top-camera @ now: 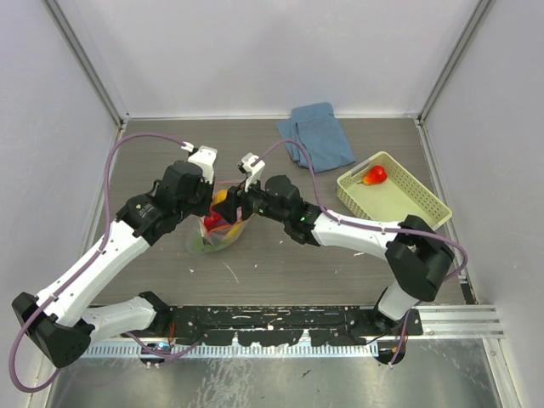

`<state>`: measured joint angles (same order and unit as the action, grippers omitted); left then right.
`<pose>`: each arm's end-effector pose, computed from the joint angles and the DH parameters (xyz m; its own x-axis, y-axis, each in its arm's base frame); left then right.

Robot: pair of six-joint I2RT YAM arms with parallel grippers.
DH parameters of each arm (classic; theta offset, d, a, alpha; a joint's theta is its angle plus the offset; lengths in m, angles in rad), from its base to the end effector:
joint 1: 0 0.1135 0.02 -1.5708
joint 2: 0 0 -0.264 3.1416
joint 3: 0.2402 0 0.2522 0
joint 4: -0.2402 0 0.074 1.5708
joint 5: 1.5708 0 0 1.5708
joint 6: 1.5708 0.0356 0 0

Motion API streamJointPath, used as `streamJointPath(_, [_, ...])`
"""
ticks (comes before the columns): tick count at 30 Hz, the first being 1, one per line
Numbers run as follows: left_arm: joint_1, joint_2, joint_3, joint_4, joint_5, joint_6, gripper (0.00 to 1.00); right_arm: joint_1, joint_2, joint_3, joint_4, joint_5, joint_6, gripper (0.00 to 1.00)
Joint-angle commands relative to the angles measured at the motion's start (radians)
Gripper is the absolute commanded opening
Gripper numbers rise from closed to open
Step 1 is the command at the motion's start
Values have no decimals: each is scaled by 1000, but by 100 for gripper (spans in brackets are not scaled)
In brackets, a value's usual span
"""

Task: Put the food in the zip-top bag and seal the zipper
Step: Place the fake fruit in the zipper food storage bag.

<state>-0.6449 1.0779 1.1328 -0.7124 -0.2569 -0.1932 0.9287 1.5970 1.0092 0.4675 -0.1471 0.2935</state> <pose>0.1830 -0.1263 0.3532 -0.5601 0.1889 -0.8066 0.3191 0.9477 0.0004 0.2189 0.3014 0.2784 -0.3232 0.0457 -0.9452 -0.8209 0.4833 0.3041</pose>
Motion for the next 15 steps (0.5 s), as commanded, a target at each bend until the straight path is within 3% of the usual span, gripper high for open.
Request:
streamJointPath(1, [4, -33, 28, 54, 10, 3, 0, 6, 17, 58, 76, 25, -2, 70])
streamJointPath(15, [4, -31, 28, 54, 9, 4, 0, 7, 9, 68, 64, 14, 7, 75])
